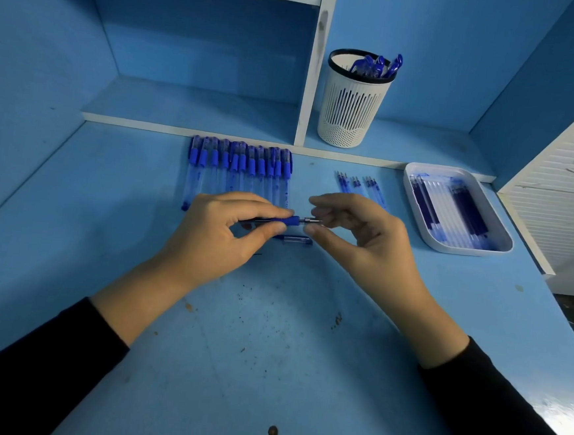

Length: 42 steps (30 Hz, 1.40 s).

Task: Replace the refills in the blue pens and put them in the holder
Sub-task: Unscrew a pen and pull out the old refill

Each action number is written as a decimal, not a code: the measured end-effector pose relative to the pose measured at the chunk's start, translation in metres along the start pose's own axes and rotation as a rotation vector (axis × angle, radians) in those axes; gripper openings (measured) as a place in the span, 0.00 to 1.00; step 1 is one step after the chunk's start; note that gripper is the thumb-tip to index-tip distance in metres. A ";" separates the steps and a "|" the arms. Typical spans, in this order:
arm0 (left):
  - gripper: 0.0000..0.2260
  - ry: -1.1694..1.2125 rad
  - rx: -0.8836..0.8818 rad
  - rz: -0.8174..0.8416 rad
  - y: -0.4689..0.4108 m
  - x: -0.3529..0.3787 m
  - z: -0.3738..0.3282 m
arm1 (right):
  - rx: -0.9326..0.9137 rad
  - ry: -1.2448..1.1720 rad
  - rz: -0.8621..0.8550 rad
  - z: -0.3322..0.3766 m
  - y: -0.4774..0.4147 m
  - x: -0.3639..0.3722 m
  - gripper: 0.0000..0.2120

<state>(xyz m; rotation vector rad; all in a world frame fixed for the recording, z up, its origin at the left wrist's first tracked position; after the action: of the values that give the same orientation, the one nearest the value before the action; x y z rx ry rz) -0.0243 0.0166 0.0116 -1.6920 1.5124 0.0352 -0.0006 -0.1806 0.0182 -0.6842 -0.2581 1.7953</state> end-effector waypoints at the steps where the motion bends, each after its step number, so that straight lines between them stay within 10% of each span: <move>1: 0.08 0.003 -0.001 0.000 0.000 -0.001 0.000 | -0.042 0.025 0.013 0.001 0.000 0.000 0.10; 7: 0.08 -0.038 0.065 -0.014 0.001 -0.002 -0.002 | -0.087 0.127 -0.025 -0.002 0.001 0.004 0.05; 16: 0.08 -0.036 -0.042 0.033 -0.002 -0.003 0.008 | 0.313 -0.167 -0.031 -0.009 -0.001 0.002 0.04; 28: 0.09 -0.017 -0.214 0.015 -0.004 -0.010 0.017 | -0.005 0.309 0.277 -0.014 0.002 0.013 0.08; 42: 0.08 0.016 -0.176 0.075 -0.003 -0.008 0.014 | 0.099 0.145 0.047 -0.019 -0.003 -0.008 0.07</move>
<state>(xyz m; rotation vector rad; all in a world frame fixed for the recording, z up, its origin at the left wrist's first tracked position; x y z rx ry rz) -0.0174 0.0307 0.0081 -1.7751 1.6236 0.2001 0.0140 -0.1901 0.0073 -0.7510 -0.0554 1.7805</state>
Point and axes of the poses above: each hand's wrist, its own y-axis away from the middle knuckle, its own x-axis out of the palm, z = x × y, the point moved 3 cm from there along -y, towards the middle knuckle, and after that the axes turned 7 degrees about -x, right-handed, at the moved point
